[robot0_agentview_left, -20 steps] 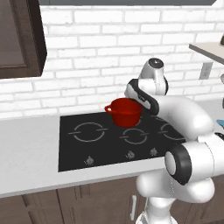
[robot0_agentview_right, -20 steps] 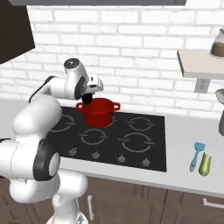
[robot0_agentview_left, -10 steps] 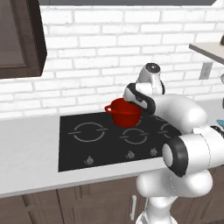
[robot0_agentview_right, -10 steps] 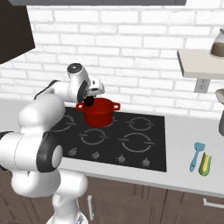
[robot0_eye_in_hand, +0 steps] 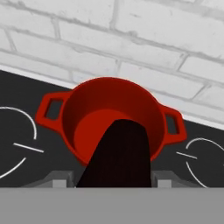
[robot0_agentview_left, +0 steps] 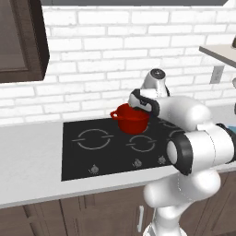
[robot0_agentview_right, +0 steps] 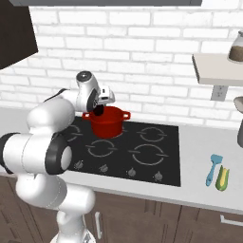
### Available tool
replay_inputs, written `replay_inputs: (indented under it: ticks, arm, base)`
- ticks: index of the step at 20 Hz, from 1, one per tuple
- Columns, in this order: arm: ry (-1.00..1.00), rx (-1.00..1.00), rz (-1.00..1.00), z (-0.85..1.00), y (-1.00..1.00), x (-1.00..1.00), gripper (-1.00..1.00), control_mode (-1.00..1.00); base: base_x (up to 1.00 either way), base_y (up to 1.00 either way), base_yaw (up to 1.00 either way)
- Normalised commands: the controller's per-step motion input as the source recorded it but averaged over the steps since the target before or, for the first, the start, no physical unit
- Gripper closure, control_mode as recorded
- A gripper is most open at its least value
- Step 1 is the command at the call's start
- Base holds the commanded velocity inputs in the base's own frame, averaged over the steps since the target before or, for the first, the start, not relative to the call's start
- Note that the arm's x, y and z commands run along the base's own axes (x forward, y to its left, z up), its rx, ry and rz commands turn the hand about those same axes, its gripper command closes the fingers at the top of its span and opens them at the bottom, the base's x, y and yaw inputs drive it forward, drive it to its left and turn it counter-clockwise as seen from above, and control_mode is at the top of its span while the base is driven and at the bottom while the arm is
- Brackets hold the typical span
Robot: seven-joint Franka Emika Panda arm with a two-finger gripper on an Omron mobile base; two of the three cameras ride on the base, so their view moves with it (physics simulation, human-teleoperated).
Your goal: Put the corn and avocado in the pot. Retrieve the spatula and lightly stir the vegetables in the pot.
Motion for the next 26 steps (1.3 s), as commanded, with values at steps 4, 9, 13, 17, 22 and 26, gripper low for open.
replay_inputs:
  ticks: [4,9,13,17,22,26]
  arm:
    - [0.0,0.0,0.0,-0.08,0.0,0.14,1.0,-1.0]
    - [0.0,0.0,0.0,-0.07,0.0,0.04,1.0,-1.0]
    - [0.0,0.0,0.0,-0.08,0.0,0.0,1.0,-1.0]
    - [0.0,0.0,0.0,-0.16,0.0,0.02,1.0,-1.0]
    - [0.0,0.0,0.0,-0.13,0.0,0.04,1.0,-1.0]
    - [0.0,0.0,0.0,-0.13,0.0,0.02,1.0,-1.0]
  base:
    - [0.0,0.0,0.0]
    - [0.0,0.0,0.0]
    - [0.0,0.0,0.0]
    - [0.0,0.0,0.0]
    - [0.0,0.0,0.0]
    - [0.0,0.0,0.0]
